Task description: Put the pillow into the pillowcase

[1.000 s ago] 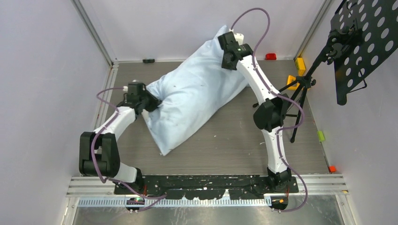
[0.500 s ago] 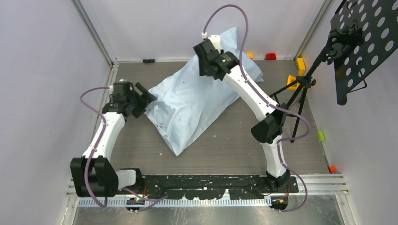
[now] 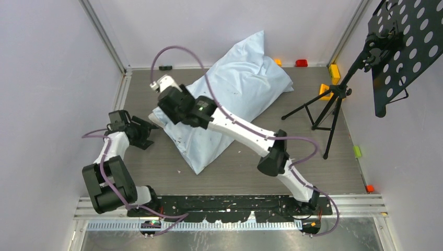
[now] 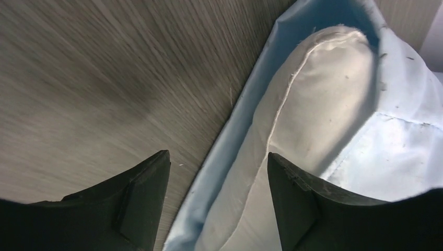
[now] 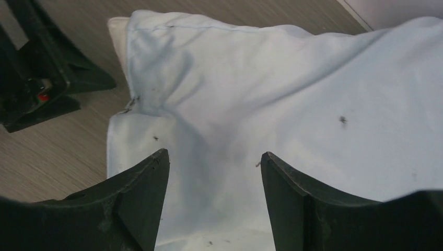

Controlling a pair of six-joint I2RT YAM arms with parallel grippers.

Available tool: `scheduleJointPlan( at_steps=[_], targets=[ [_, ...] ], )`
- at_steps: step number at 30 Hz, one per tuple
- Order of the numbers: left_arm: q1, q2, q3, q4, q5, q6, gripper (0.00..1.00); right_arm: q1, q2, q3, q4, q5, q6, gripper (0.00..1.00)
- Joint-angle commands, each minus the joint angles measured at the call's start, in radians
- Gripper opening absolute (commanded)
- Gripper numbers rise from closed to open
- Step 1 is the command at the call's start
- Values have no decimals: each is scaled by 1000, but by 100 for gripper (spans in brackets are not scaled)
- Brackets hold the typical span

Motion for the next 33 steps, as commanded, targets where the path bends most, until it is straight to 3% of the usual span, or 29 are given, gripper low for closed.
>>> scheduleJointPlan(
  at_steps=[1,10,14,17,21,26,33],
  targets=[
    [-1,40,-64,279,184,-169,71,26,95,74,69,21,-154,71],
    [-70,106,-98,454,222,-275,72,21,227,114,156,85,-202,73],
    [-109,130,-100,469,198,-286,70,15,220,115,185,99,-152,57],
    [-115,156,-125,543,211,-315,60,7,186,111,198,77,-96,25],
    [-131,166,-162,644,228,-355,34,-30,127,90,197,-22,25,1],
    [-208,154,-183,732,232,-414,0,-87,75,93,194,-189,198,0],
    [-404,121,-149,751,168,-463,0,-104,39,163,253,-408,373,0]
  ],
)
